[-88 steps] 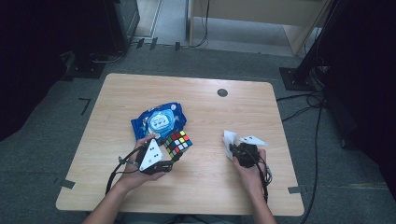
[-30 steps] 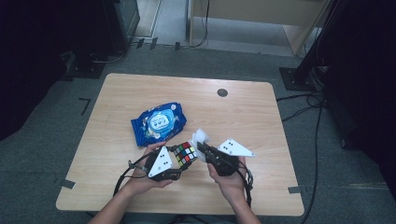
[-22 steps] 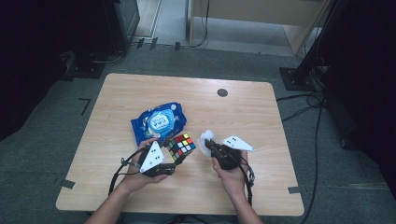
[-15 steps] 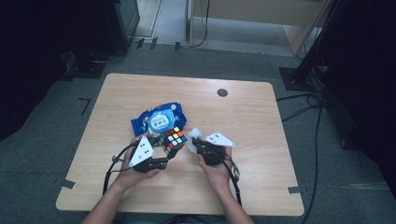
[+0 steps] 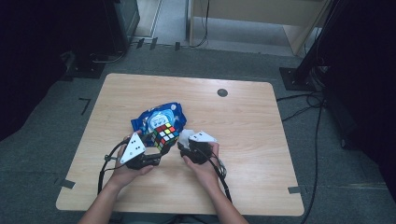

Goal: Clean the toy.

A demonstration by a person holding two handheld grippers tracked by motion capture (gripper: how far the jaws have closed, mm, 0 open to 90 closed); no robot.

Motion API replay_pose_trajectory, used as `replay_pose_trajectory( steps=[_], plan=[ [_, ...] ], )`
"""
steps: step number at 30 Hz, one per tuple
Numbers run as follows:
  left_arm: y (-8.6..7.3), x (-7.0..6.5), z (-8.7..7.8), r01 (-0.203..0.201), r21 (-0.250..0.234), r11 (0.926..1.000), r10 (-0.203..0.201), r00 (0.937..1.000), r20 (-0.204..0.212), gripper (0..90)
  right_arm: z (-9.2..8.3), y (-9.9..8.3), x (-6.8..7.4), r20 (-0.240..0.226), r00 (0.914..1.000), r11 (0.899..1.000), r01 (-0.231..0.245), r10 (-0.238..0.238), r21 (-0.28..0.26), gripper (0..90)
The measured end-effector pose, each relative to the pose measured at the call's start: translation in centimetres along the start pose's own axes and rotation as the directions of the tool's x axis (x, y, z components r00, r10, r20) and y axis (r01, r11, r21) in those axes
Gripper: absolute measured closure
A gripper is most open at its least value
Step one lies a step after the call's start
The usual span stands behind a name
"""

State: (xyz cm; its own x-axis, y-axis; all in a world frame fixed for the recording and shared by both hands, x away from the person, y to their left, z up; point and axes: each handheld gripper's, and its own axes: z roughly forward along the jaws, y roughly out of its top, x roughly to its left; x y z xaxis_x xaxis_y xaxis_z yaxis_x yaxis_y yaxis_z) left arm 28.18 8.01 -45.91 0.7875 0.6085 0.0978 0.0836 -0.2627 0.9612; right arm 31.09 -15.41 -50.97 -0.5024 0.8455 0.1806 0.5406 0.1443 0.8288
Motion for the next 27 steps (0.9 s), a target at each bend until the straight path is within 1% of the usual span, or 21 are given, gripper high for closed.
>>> replay_pose_trajectory(
  steps=[2,4,5,6,7,8,9,10,11,13,15,17,19,21,22,24,27],
  plan=[
    [-0.1,0.1,0.1,0.005,0.002,1.0000,-0.005,1.0000,-0.003,34.3,-0.9,0.4,-0.1,0.013,0.9999,1.000,0.005,-0.005,-0.012,34.4],
    [-0.2,0.1,0.1,0.006,0.007,1.0000,-0.006,1.0000,-0.006,34.4,-2.1,0.9,-0.3,0.021,0.9998,1.000,-0.006,0.006,-0.017,29.0],
    [-0.4,0.1,0.2,0.006,0.012,0.9999,-0.005,1.0000,-0.007,34.4,-2.7,1.1,-0.5,0.024,0.9996,1.000,-0.011,0.012,-0.022,28.2],
    [-0.4,0.1,0.2,0.009,0.014,0.9999,-0.008,0.9999,-0.007,34.4,-3.7,1.4,-0.7,0.027,0.9993,0.999,-0.027,0.028,-0.039,28.2],
    [-0.6,0.1,0.4,0.013,0.019,0.9997,-0.013,0.9999,-0.008,34.4,-4.3,1.6,-0.8,0.027,0.9991,0.998,-0.032,0.034,-0.051,28.1],
    [-0.7,0.1,0.4,0.013,0.024,0.9996,-0.013,0.9999,-0.007,34.4,-5.4,1.9,-0.8,0.030,0.9987,0.997,-0.039,0.041,-0.072,27.9],
    [-0.8,0.0,0.6,0.014,0.028,0.9995,-0.014,0.9999,-0.009,34.4,-6.1,2.1,-0.8,0.027,0.9984,0.995,-0.047,0.049,-0.085,27.9],
    [-1.0,0.0,0.7,0.018,0.030,0.9994,-0.018,0.9998,-0.008,34.3,-7.0,2.3,-0.7,0.010,0.9978,0.992,-0.064,0.065,-0.106,28.0],
    [-1.1,0.0,0.8,0.025,0.031,0.9992,-0.025,0.9997,-0.003,34.4,-7.7,2.5,-0.5,-0.002,0.9976,0.990,-0.069,0.069,-0.121,27.5],
    [-1.2,-0.2,1.0,0.029,0.035,0.9990,-0.029,0.9996,0.001,34.4,-8.9,3.1,0.3,-0.020,0.9988,0.990,-0.048,0.045,-0.135,25.8],
    [-1.2,-0.6,1.3,0.025,0.034,0.9991,-0.025,0.9997,0.006,34.4,-9.9,3.6,1.1,-0.057,0.9974,0.987,-0.053,0.044,-0.155,25.5],
    [-1.2,-1.0,1.5,0.018,0.038,0.9991,-0.019,0.9997,0.013,34.3,-10.3,4.0,1.8,-0.097,0.9942,0.985,-0.063,0.047,-0.161,24.5],
    [-1.3,-1.5,1.8,0.012,0.042,0.9990,-0.013,0.9997,0.021,34.4,-10.3,4.1,2.3,-0.138,0.9886,0.985,-0.081,0.060,-0.150,21.8],
    [-1.2,-1.9,2.0,0.008,0.043,0.9990,-0.010,0.9995,0.030,34.3,-10.1,4.2,2.7,-0.156,0.9845,0.985,-0.102,0.080,-0.137,20.4],
    [-1.2,-2.1,2.1,0.003,0.042,0.9991,-0.004,0.9994,0.035,34.4,-9.8,4.1,2.8,-0.170,0.9811,0.985,-0.114,0.092,-0.127,19.3],
    [-1.1,-2.5,2.2,-0.001,0.038,0.9993,-0.001,0.9991,0.042,34.4,-9.5,4.1,2.9,-0.172,0.9801,0.986,-0.120,0.099,-0.114,18.5],
    [-1.0,-2.9,2.3,-0.005,0.030,0.9996,0.003,0.9987,0.051,34.4,-9.1,4.0,3.0,-0.160,0.9810,0.987,-0.126,0.109,-0.102,17.3]
  ],
)
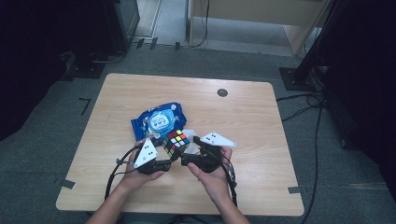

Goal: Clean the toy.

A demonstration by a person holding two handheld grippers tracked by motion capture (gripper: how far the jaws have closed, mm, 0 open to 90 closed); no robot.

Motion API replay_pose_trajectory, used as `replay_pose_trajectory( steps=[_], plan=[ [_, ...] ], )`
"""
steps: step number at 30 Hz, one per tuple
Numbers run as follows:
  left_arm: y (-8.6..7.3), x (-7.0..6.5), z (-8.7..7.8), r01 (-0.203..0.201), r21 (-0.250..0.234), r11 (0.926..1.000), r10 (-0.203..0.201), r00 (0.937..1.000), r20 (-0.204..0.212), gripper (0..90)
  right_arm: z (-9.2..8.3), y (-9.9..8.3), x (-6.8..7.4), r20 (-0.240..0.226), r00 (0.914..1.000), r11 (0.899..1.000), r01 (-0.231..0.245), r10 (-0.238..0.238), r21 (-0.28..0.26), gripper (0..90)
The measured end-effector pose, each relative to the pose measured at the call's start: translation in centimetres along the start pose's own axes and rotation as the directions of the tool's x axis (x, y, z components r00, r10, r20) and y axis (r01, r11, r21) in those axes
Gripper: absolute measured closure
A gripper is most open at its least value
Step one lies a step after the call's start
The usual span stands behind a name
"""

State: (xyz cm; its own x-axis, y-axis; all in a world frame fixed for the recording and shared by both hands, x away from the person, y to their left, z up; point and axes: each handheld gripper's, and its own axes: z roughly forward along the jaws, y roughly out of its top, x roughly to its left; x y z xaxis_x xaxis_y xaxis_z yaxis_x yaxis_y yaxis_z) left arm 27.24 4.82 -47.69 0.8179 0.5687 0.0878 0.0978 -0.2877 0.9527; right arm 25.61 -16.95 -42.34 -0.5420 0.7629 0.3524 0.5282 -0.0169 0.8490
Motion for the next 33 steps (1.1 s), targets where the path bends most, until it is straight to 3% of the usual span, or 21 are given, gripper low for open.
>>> replay_pose_trajectory(
  steps=[10,13,19,25,28,31,33],
  plan=[
    [0.5,-0.8,0.2,-0.004,-0.020,0.9998,0.004,0.9999,0.012,34.4,0.8,-0.7,0.1,0.007,0.9997,0.999,-0.024,0.024,0.033,21.9],
    [0.4,-0.9,0.3,-0.004,-0.012,0.9999,0.004,0.9999,0.016,34.3,0.7,-0.8,0.3,-0.015,0.9991,0.999,-0.039,0.039,0.019,33.5],
    [0.7,-0.9,0.2,0.010,-0.017,0.9998,-0.010,0.9997,0.025,33.7,0.4,-0.9,0.7,0.006,0.9998,1.000,-0.017,0.017,-0.009,34.1],
    [1.0,-0.2,-0.1,0.047,0.014,0.9988,-0.047,0.9989,-0.002,13.1,-1.1,0.3,0.3,0.072,0.9971,0.996,0.030,-0.025,-0.079,34.1],
    [1.3,0.8,-1.0,0.080,0.005,0.9968,-0.080,0.9966,-0.019,13.1,-2.1,1.0,-0.4,0.102,0.9943,0.994,0.042,-0.032,-0.102,34.1],
    [1.5,2.0,-2.2,0.130,0.019,0.9913,-0.129,0.9897,-0.063,13.2,-3.0,1.4,-1.2,0.157,0.9856,0.989,0.081,-0.061,-0.123,34.1],
    [1.2,2.5,-3.0,0.141,0.026,0.9897,-0.139,0.9875,-0.074,13.1,-3.4,1.6,-1.7,0.178,0.9821,0.988,0.085,-0.061,-0.132,34.1]
  ],
)
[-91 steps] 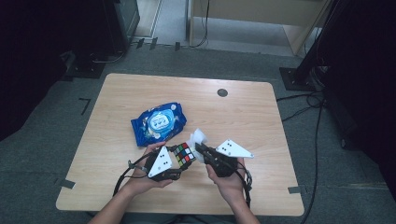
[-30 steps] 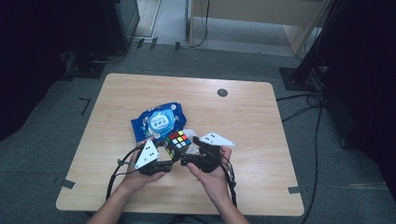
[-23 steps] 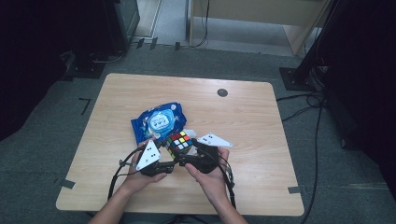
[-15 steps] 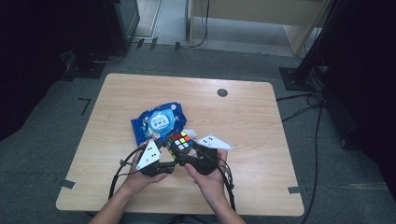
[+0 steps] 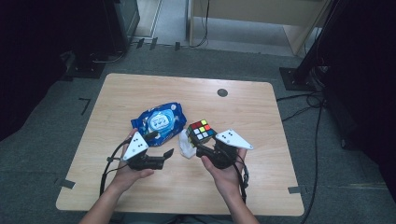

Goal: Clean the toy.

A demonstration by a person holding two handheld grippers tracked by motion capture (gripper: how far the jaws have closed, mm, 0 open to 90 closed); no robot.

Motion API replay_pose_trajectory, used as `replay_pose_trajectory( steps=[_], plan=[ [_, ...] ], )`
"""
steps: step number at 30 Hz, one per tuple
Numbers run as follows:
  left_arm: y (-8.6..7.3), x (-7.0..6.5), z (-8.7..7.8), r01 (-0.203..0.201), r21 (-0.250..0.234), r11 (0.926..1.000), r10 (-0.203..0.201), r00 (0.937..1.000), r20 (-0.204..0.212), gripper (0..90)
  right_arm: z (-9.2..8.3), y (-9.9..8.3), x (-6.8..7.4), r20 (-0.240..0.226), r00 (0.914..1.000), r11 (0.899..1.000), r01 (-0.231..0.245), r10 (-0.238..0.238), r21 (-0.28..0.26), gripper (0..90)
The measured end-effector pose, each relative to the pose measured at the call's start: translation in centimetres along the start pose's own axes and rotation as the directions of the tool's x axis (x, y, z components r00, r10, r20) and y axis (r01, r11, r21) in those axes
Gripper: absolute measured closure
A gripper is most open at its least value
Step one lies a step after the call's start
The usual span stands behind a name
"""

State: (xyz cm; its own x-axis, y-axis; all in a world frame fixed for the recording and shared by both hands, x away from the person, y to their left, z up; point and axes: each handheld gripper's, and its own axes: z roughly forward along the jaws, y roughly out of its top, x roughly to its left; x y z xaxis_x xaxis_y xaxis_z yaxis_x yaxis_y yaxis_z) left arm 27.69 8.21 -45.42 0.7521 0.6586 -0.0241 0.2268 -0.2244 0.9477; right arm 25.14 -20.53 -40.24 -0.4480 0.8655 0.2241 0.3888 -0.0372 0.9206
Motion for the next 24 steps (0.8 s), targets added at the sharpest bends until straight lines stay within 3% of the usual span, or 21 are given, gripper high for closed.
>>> replay_pose_trajectory(
  steps=[4,10,15,18,21,23,24],
  plan=[
    [-0.8,1.5,-1.8,0.044,0.027,0.9987,-0.043,0.9980,-0.047,13.2,-0.3,0.0,-1.2,0.073,0.9957,0.998,0.057,-0.057,-0.007,34.1],
    [-2.1,3.3,-4.2,0.089,0.050,0.9948,-0.083,0.9912,-0.103,13.2,0.0,-0.8,-4.0,0.173,0.9826,0.998,0.064,-0.066,0.017,34.1],
    [-3.5,4.7,-5.6,0.138,0.070,0.9879,-0.127,0.9811,-0.146,13.2,0.7,-2.1,-6.8,0.247,0.9677,0.998,0.038,-0.050,0.053,34.1],
    [-4.3,5.5,-6.0,0.197,0.092,0.9760,-0.181,0.9708,-0.157,13.2,1.4,-3.0,-7.9,0.271,0.9614,0.997,0.025,-0.045,0.078,34.1],
    [-5.0,6.4,-6.6,0.258,0.078,0.9629,-0.242,0.9548,-0.172,13.3,2.1,-4.0,-8.5,0.292,0.9555,0.995,0.013,-0.042,0.101,34.1],
    [-5.2,6.9,-6.9,0.288,0.080,0.9542,-0.269,0.9436,-0.194,13.3,2.6,-4.6,-8.7,0.297,0.9538,0.993,0.010,-0.045,0.118,34.1],
    [-5.3,7.0,-7.0,0.290,0.085,0.9533,-0.268,0.9411,-0.206,13.3,2.9,-4.8,-8.7,0.303,0.9517,0.992,0.009,-0.048,0.128,34.1]
  ],
)
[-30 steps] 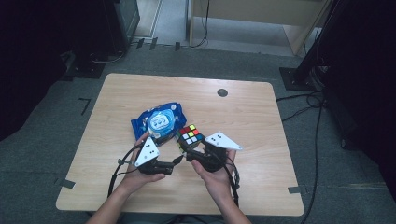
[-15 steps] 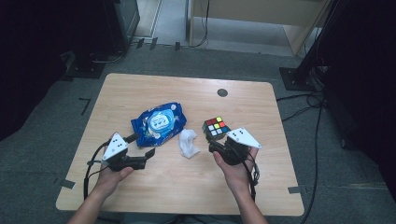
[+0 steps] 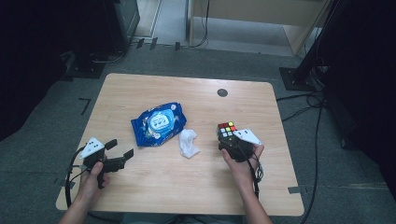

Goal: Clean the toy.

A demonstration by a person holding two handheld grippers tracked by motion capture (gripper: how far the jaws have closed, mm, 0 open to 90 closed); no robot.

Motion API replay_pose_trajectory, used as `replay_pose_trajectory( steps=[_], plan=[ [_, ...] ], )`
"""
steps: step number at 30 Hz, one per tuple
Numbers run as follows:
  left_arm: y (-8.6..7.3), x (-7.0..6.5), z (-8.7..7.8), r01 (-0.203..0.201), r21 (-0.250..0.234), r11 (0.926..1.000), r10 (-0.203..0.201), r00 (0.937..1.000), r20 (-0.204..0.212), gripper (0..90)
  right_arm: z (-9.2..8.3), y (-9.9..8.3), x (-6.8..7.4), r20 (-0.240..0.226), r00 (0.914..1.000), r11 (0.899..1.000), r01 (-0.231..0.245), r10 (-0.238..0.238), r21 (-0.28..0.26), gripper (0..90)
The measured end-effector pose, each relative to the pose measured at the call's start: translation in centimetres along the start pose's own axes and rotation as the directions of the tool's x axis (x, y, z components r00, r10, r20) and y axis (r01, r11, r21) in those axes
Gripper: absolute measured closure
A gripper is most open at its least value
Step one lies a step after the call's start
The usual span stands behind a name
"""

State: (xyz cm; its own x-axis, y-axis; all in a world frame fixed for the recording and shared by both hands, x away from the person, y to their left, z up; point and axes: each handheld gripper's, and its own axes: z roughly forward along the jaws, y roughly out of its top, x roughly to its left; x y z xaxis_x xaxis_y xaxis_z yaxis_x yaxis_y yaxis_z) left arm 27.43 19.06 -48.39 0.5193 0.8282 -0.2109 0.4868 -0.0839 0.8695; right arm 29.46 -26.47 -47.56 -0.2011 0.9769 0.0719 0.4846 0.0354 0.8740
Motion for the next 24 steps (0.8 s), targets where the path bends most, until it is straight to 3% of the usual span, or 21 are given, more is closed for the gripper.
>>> replay_pose_trajectory(
  steps=[3,7,11,14,24],
  plan=[
    [-0.4,0.4,0.0,-0.012,0.023,0.9997,0.013,0.9992,-0.039,13.5,0.6,-0.5,0.3,0.005,0.9999,1.000,0.015,-0.015,0.020,34.1],
    [-0.7,0.9,-0.1,0.016,0.035,0.9993,-0.014,0.9991,-0.039,13.5,1.5,-1.0,0.7,0.016,0.9995,0.999,0.025,-0.026,0.045,34.1],
    [-0.7,1.1,-0.1,0.014,0.037,0.9992,-0.012,0.9985,-0.054,13.6,2.4,-1.6,0.8,0.045,0.9980,0.997,0.042,-0.045,0.068,34.1],
    [-0.8,1.2,-0.1,0.012,0.039,0.9992,-0.009,0.9980,-0.062,13.6,2.8,-2.1,0.7,0.073,0.9967,0.996,0.030,-0.035,0.080,34.1],
    [-1.2,1.3,0.3,0.015,0.060,0.9981,-0.012,0.9983,-0.057,13.6,2.9,-2.7,0.2,0.089,0.9959,0.998,0.005,-0.011,0.070,34.1]
  ],
)
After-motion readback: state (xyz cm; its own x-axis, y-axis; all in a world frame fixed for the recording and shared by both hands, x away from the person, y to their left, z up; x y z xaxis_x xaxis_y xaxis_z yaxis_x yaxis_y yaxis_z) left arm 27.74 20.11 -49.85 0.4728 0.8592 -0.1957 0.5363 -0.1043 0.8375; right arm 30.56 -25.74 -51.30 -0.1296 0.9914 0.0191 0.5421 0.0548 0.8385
